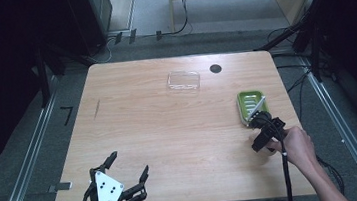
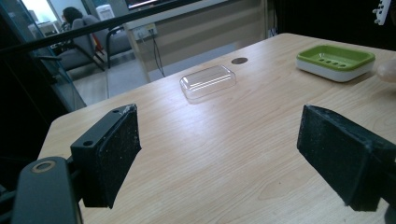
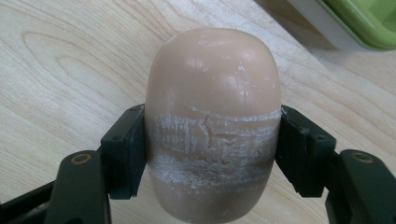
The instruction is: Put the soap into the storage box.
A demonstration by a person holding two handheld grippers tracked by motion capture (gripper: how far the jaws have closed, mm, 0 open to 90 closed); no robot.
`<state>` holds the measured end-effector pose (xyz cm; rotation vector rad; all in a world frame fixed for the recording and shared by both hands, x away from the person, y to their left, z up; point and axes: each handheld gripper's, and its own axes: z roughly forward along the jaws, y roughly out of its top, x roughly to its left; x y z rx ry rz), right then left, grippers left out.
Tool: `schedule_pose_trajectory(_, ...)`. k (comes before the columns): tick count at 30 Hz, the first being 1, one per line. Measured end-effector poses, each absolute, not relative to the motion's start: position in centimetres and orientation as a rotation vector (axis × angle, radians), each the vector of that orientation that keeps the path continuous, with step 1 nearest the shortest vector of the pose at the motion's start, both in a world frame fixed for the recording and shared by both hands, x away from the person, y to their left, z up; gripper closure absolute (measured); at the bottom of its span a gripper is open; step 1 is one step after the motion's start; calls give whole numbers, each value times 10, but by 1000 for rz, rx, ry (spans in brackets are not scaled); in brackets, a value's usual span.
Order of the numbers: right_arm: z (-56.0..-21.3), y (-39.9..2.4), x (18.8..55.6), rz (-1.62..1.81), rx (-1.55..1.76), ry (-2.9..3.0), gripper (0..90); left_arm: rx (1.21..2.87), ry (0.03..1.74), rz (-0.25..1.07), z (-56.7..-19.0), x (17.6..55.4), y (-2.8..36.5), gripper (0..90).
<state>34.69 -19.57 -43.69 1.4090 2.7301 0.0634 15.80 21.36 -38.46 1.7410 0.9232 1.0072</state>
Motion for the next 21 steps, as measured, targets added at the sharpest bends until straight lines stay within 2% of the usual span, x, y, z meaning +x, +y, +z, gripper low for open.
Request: schedule_pose_trajectory(21,-427,-203,358,64,1468,2702,334,1745,922,1005,-385,158,213,139)
